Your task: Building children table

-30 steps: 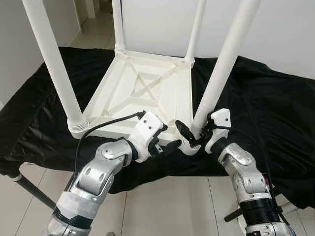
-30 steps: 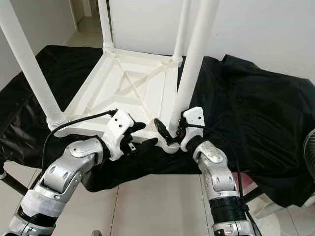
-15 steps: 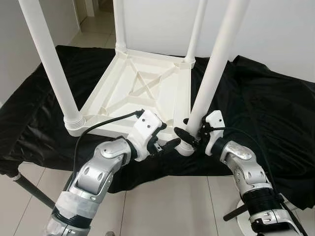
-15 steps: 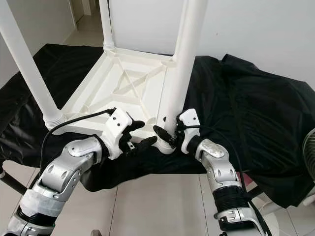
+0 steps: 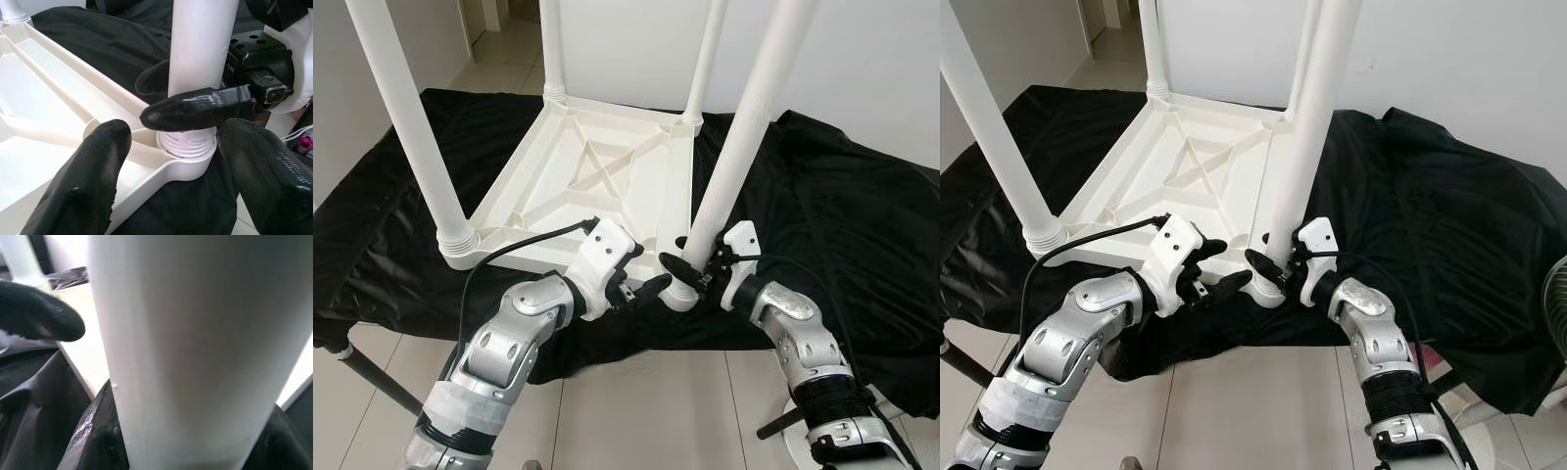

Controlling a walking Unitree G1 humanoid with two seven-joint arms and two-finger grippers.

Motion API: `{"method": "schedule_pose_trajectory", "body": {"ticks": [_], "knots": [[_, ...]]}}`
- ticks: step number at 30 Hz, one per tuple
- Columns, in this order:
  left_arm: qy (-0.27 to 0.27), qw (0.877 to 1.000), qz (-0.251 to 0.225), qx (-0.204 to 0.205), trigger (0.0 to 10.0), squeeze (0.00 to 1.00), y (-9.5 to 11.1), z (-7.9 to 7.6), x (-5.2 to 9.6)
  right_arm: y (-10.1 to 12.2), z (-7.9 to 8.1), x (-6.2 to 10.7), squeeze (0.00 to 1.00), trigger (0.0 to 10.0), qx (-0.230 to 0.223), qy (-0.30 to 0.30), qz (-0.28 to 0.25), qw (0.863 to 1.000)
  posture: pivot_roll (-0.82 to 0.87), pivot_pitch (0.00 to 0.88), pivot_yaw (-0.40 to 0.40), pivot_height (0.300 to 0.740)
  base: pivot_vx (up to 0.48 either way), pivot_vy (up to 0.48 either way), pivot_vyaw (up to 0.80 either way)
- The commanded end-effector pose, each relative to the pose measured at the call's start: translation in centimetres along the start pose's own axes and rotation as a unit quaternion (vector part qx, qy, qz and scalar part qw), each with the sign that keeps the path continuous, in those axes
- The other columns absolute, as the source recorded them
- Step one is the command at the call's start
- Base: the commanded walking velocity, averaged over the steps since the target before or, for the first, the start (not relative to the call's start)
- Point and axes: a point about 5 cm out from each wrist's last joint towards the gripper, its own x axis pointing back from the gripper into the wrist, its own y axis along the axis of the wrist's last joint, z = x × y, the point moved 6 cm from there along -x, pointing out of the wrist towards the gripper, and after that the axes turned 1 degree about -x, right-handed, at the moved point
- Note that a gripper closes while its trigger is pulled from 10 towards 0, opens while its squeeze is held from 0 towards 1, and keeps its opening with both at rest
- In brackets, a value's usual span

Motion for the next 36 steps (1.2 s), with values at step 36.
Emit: {"method": "schedule_pose_trajectory", "body": {"ticks": [36], "knots": [[-0.009, 1.0, 0.011, -0.004, 10.0, 0.0, -0.4, -0.6, 0.3, 0.1, 0.7, 1.4, 0.05, 10.0, -0.059, -0.303, -0.036, 0.95, 0.01, 0.063, -0.063, 0.74, 0.0, 0.0, 0.0]]}}
